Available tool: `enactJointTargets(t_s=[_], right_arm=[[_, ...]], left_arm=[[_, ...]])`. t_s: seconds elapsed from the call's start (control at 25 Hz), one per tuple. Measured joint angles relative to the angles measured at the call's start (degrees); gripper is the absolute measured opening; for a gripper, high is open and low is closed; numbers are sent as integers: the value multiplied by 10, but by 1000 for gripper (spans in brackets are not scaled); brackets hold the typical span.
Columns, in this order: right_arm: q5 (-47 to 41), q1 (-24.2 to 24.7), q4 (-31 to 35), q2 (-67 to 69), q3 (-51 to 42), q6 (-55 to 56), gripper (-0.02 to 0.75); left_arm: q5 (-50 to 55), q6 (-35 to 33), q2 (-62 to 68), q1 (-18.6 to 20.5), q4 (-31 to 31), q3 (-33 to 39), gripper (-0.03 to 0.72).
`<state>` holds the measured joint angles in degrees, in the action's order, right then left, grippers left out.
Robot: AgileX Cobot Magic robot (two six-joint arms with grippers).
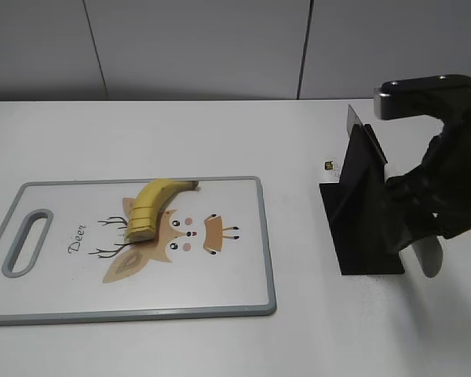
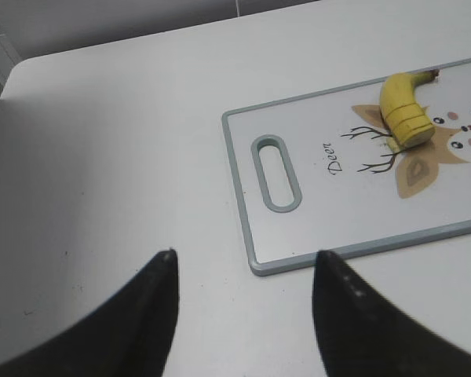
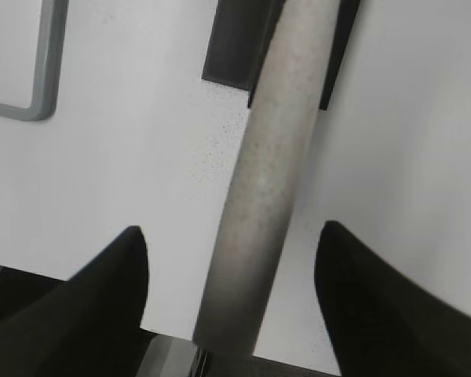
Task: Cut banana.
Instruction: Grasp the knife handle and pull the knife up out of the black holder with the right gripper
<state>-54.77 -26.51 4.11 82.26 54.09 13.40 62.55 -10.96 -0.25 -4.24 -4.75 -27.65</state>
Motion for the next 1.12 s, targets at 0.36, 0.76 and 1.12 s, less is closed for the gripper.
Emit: enactJointTargets(t_s=[0.36, 0.76, 1.12], right_arm=[[39, 0, 0, 44, 0, 88, 370], [33, 0, -3, 62, 0, 91, 217], [24, 1, -4, 54, 0, 108, 168]], left_arm=[[0, 0, 0, 0, 0, 0, 535], [0, 0, 0, 0, 0, 0, 535], [0, 0, 0, 0, 0, 0, 535]])
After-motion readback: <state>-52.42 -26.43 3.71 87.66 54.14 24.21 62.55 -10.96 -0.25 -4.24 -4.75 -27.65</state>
